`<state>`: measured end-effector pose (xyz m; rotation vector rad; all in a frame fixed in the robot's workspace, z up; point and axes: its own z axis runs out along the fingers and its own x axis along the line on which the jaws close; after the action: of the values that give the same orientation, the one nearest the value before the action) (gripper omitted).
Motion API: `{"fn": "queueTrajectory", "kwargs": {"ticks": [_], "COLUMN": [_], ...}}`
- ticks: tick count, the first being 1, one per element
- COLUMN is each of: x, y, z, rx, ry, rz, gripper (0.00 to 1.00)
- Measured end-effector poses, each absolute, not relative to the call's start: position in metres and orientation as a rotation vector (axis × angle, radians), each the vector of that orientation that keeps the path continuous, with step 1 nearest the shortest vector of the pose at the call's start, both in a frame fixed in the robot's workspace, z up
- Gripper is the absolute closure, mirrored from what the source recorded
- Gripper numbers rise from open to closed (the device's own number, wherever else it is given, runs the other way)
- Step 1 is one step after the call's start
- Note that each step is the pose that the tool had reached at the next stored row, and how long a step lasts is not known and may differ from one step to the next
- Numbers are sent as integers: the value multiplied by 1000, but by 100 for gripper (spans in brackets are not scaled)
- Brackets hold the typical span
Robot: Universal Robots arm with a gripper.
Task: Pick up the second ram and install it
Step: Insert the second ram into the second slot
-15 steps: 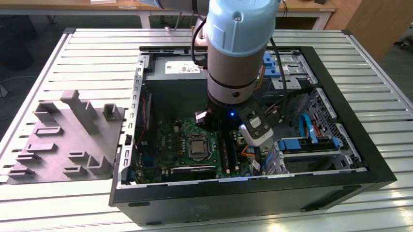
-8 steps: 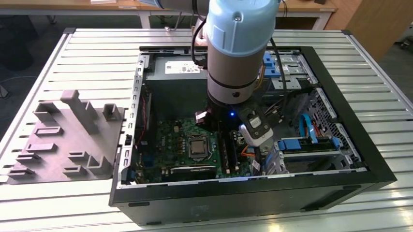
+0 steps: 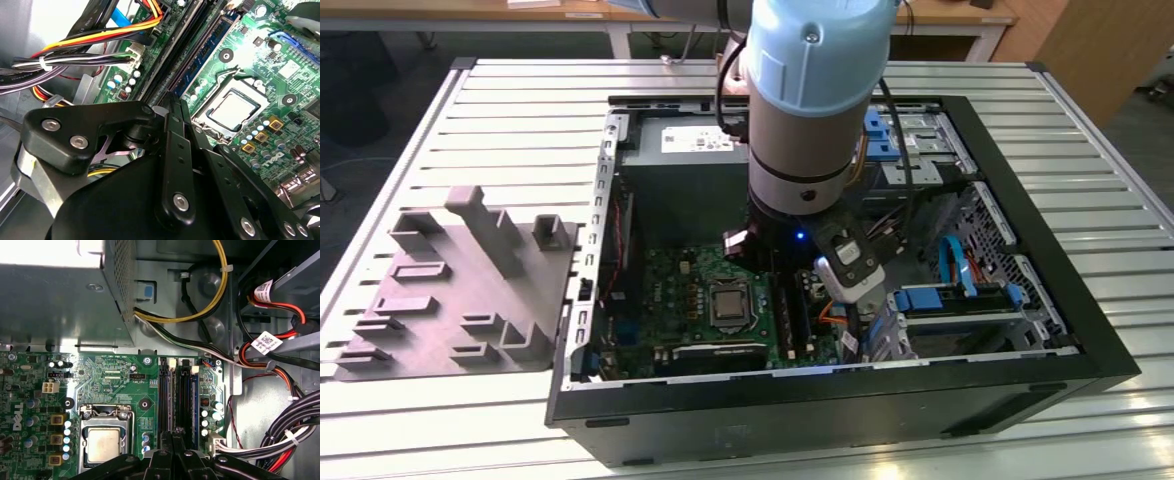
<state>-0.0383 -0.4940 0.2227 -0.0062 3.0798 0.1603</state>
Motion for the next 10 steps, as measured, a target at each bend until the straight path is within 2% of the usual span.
{"fn": "queueTrajectory", "kwargs": {"ticks": [10], "x": [-38], "y": [-494], "z": [223], "rx": [13], "ry": [3079], "rz": [159], "gripper": [88]}}
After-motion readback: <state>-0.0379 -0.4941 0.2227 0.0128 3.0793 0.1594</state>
